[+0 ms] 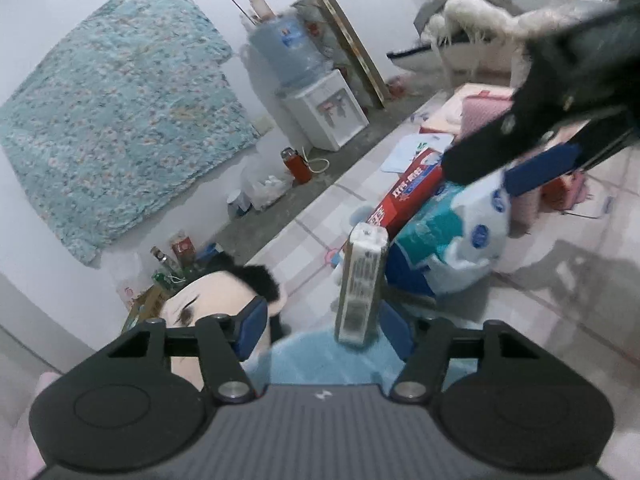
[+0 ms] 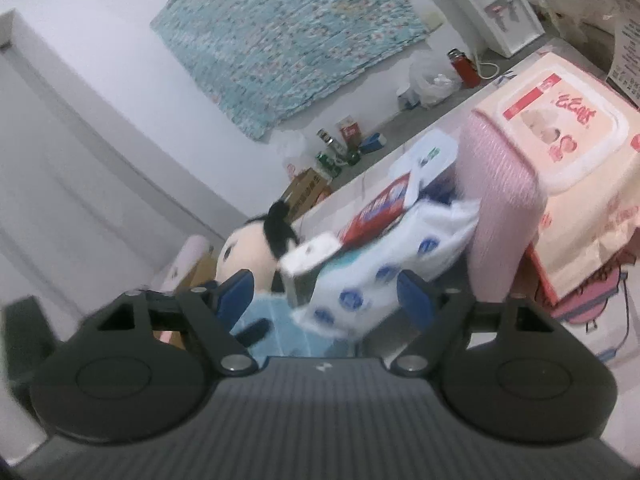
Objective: Organize soft objects
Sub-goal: 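Grasp the small white carton with the left tool while the right tool grasps the white wet-wipe packet, then carry the carton in the left tool while the right tool carries the wipe packet to the box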
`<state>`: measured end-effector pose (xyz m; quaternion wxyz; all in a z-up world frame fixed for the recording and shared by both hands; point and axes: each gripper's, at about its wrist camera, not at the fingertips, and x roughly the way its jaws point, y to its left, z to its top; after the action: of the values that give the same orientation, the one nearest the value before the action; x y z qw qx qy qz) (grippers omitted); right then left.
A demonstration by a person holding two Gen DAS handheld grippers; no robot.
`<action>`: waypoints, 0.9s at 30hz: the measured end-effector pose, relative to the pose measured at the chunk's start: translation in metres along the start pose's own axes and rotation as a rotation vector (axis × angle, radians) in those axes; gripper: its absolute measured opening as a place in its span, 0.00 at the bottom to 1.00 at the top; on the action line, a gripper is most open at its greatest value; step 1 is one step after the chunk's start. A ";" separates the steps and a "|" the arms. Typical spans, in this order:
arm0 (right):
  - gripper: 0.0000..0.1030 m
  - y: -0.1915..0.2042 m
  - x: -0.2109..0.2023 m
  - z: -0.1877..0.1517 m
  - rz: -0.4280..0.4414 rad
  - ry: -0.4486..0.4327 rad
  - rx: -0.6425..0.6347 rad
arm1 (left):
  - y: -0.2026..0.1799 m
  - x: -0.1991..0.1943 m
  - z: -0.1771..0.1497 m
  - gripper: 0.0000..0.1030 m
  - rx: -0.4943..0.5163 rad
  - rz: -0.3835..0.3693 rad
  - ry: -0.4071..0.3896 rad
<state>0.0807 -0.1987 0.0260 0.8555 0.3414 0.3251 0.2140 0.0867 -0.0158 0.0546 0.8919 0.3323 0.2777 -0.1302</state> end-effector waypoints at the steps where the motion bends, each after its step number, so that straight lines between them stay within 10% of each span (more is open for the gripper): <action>1: 0.78 -0.004 0.002 0.003 0.000 -0.004 0.014 | -0.002 0.011 0.003 0.60 0.002 -0.008 0.005; 6: 0.78 -0.017 0.019 0.005 -0.003 0.002 0.058 | -0.011 0.048 0.014 0.24 0.013 -0.036 0.034; 15: 0.38 -0.044 0.052 -0.019 -0.023 0.050 0.213 | -0.012 0.047 0.009 0.22 0.006 -0.051 0.028; 27: 0.35 -0.031 0.020 -0.048 -0.008 0.139 0.144 | -0.002 -0.021 -0.001 0.23 -0.072 -0.093 -0.005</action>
<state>0.0656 -0.1864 -0.0315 0.8049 0.3852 0.3997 0.2097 0.0691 -0.0157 0.0653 0.8969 0.2864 0.2952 -0.1624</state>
